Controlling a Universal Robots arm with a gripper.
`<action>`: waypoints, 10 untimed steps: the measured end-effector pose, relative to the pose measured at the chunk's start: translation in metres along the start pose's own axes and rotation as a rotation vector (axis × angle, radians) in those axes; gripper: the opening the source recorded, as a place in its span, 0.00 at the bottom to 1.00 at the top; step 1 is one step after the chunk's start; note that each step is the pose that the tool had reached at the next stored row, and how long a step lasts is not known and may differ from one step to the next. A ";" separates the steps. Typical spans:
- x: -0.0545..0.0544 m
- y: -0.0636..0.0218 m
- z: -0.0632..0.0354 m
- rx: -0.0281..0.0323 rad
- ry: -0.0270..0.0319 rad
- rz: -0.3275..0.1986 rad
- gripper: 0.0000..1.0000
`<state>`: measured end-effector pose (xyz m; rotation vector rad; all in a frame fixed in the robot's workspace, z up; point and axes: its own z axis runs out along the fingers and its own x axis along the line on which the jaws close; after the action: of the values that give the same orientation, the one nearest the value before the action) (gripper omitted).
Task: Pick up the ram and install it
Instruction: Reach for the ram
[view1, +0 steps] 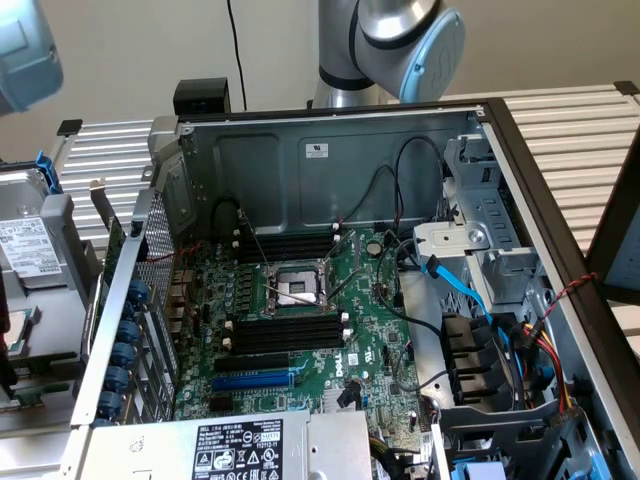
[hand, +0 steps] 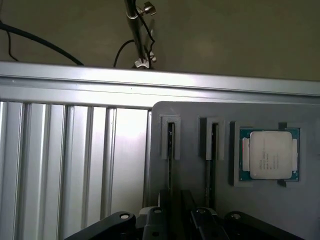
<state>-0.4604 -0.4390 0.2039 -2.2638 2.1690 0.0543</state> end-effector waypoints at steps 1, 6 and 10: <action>0.000 0.0000 0.0000 0.0005 0.0001 0.000 0.24; 0.000 0.0001 0.0000 0.0018 0.0024 0.000 0.24; 0.002 0.0002 0.0000 0.0047 0.0078 0.000 0.24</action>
<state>-0.4605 -0.4411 0.2039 -2.2653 2.1707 0.0404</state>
